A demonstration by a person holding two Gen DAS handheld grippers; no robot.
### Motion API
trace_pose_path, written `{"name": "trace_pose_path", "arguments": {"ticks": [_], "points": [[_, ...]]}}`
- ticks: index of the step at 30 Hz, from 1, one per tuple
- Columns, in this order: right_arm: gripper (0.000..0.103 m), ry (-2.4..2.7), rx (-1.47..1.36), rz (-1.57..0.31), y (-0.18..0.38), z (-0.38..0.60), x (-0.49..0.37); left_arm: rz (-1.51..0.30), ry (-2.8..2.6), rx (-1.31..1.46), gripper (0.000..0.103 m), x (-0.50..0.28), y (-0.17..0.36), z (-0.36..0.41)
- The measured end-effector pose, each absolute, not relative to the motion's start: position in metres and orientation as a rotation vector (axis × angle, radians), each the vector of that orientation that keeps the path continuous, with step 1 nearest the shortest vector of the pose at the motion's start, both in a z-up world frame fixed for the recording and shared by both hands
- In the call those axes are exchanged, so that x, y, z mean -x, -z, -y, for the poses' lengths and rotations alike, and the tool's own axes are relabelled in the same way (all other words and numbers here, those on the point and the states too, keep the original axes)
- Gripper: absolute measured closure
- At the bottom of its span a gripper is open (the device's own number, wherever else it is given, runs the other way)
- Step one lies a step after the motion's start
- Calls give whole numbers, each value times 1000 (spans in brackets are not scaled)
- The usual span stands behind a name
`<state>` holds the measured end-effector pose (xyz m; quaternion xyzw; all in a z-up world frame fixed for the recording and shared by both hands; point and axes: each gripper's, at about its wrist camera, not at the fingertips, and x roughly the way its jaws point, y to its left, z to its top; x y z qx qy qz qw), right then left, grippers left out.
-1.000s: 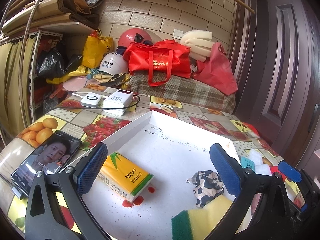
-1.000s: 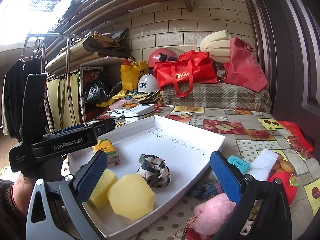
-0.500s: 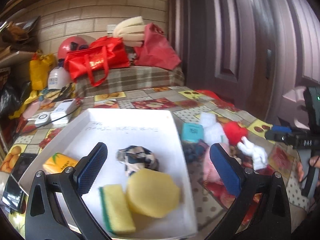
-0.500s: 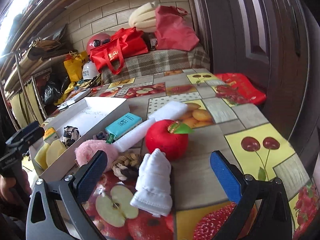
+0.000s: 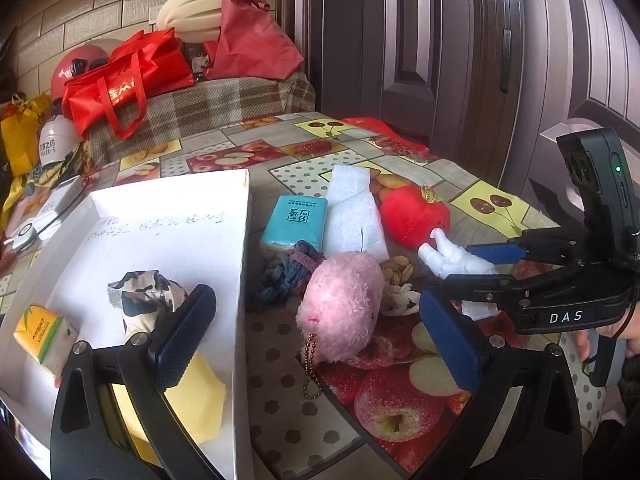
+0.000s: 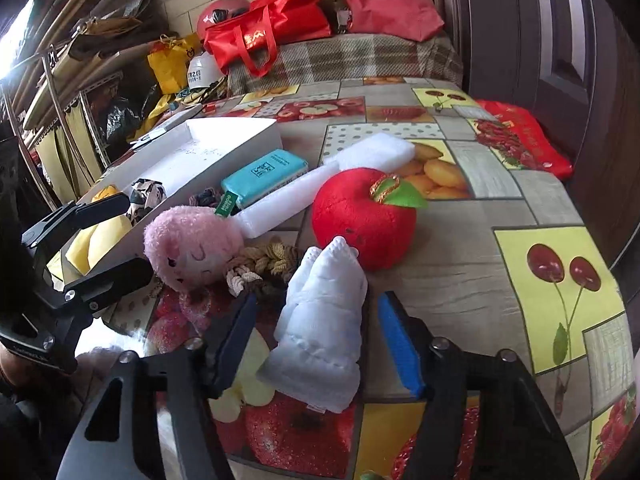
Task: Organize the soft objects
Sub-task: 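Grasp the white sock with the right tool while the left tool grasps the pink fluffy plush, then carry the white sock and pink plush over the white tray with both tools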
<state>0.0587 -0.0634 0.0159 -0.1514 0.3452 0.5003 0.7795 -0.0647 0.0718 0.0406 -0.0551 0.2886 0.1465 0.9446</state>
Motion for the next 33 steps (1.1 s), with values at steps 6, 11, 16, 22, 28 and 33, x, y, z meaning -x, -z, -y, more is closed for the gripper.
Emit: {"name": "trace_pose_path", "arguments": {"ticks": [6, 11, 16, 22, 28, 33], "points": [[61, -1108, 276, -812, -11, 68, -67, -655, -286, 87, 21, 40, -34, -70], [62, -1099, 234, -704, -25, 82, -59, -661, -234, 91, 64, 39, -32, -68], [62, -1088, 121, -529, -45, 106, -52, -525, -229, 71, 64, 63, -45, -61], [62, -1060, 39, -378, -60, 121, -43, -373, -272, 31, 64, 93, -60, -53], [62, -1043, -1, -346, -63, 123, -41, -319, -313, 39, 64, 108, -65, -61], [62, -1044, -9, -345, -62, 121, -39, -308, -322, 26, 64, 115, -65, -63]]}}
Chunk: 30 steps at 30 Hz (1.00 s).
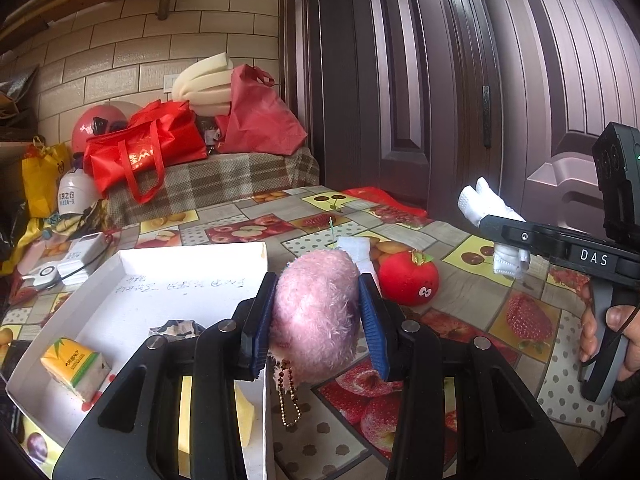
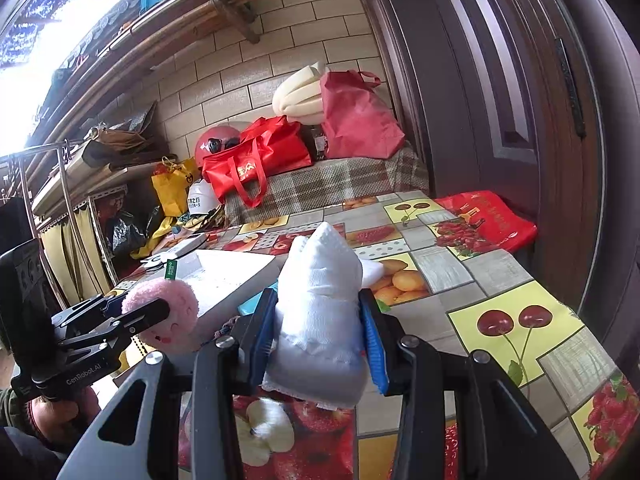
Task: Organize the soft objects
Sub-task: 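Carry the white sock and pink plush over the white tray with both tools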
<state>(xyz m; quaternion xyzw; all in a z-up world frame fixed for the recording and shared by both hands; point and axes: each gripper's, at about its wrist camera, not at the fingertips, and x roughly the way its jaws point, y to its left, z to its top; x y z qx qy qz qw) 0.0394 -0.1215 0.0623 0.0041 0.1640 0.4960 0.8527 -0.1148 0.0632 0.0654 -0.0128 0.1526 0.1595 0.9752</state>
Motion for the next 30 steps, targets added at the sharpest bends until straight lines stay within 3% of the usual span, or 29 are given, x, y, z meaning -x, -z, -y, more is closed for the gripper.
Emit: {"name": "trace_pose_path", "arguments": {"ticks": [30], "points": [[62, -1182, 92, -382, -49, 50, -9, -282, -511, 110, 64, 156, -62, -130]]}}
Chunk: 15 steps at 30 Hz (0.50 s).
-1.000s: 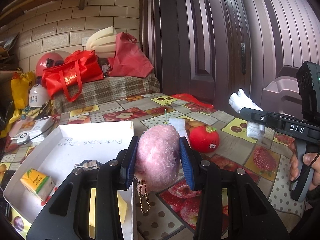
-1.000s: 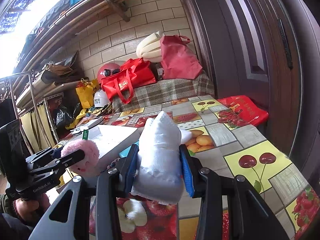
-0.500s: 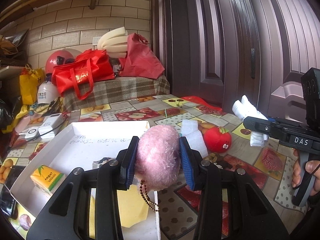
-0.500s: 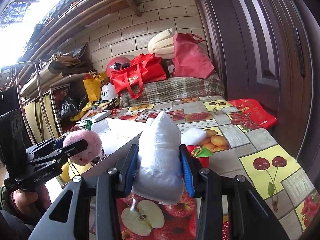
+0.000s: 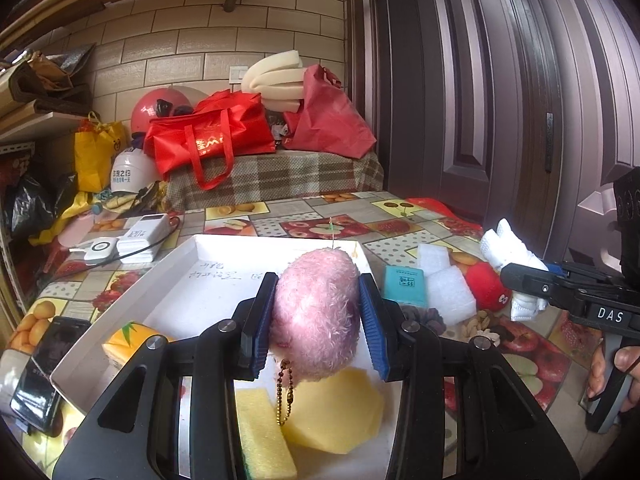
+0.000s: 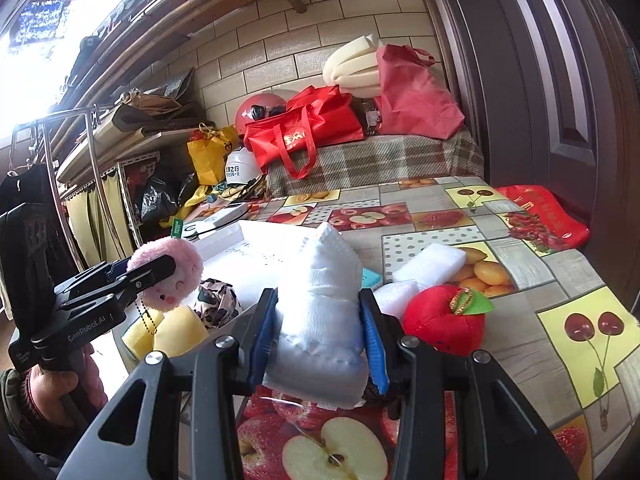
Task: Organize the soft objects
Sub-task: 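Carry the white sock and pink plush over the white tray with both tools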
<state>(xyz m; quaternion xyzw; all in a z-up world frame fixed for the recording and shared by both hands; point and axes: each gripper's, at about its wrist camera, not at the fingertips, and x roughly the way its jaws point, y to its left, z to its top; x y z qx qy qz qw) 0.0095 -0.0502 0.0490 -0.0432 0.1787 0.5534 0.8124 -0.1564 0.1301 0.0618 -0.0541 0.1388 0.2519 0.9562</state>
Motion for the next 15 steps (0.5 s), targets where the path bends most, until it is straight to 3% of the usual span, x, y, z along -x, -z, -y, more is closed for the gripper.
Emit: {"name": "trace_pose_path", "arguments": {"ticks": [15], "points": [[62, -1280, 140, -409, -45, 13, 13, -281, -621, 138, 63, 177, -59, -167]]}}
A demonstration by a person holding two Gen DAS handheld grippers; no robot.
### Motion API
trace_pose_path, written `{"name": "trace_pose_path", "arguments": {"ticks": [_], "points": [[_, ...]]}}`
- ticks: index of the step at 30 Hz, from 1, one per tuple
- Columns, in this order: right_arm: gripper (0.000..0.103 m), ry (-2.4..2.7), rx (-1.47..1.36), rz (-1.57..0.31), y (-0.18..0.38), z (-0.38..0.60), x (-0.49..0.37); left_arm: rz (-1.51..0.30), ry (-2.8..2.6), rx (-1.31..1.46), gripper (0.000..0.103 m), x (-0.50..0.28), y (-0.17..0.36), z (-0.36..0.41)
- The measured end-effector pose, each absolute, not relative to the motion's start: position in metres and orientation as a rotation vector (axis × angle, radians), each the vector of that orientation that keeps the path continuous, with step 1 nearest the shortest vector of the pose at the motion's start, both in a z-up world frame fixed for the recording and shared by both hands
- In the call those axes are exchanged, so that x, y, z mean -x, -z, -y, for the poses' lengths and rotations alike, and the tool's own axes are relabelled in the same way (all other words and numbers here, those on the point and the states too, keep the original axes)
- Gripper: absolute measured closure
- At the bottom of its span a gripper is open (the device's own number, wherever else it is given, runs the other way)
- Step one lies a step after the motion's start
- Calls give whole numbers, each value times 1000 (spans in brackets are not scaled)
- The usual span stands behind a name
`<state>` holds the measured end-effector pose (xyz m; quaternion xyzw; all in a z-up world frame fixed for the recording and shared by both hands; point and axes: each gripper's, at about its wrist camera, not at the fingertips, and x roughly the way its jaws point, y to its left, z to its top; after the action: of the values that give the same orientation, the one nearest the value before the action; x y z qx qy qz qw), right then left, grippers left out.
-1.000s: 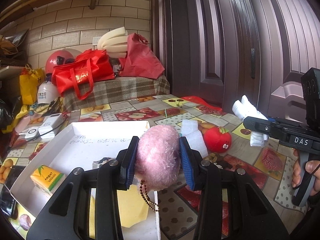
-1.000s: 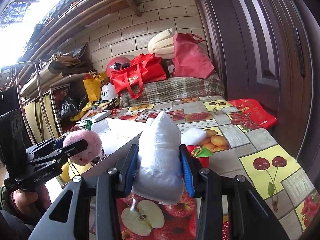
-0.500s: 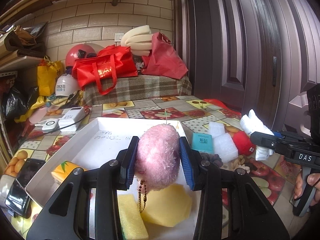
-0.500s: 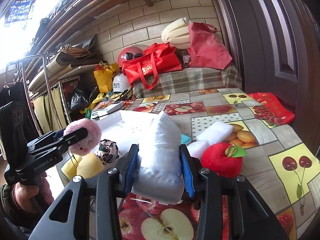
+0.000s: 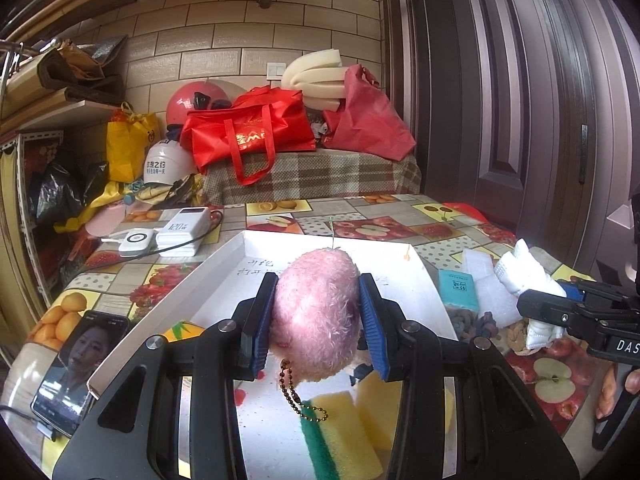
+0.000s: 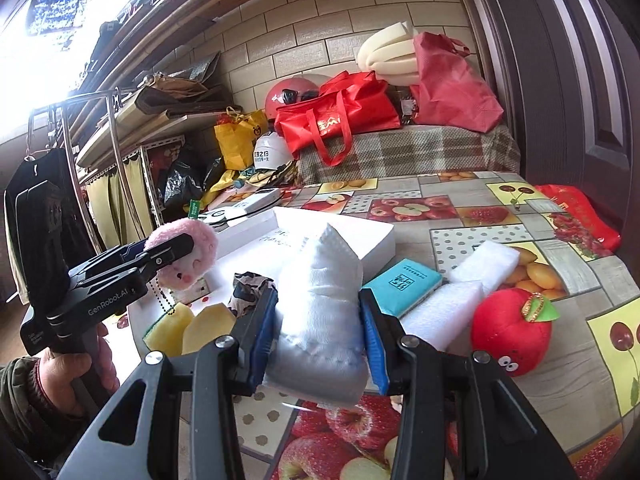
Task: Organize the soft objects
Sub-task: 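Carry the white sock and pink plush over the white tray with both tools, then open both tools to drop the sock and pink plush into the tray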
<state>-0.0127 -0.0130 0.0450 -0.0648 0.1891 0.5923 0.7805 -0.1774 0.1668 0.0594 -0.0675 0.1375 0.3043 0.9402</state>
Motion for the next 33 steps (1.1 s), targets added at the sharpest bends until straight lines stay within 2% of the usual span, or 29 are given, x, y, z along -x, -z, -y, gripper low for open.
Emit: {"name": "trace_pose_path", "arguments": {"ticks": [10, 23, 33], "points": [[62, -1370, 189, -407, -42, -17, 35, -285, -681, 243, 63, 188, -55, -197], [63, -1570, 333, -416, -36, -54, 69, -294, -681, 263, 63, 188, -54, -200], [63, -1520, 414, -515, -25, -85, 62, -295, -682, 257, 63, 187, -53, -201]]}}
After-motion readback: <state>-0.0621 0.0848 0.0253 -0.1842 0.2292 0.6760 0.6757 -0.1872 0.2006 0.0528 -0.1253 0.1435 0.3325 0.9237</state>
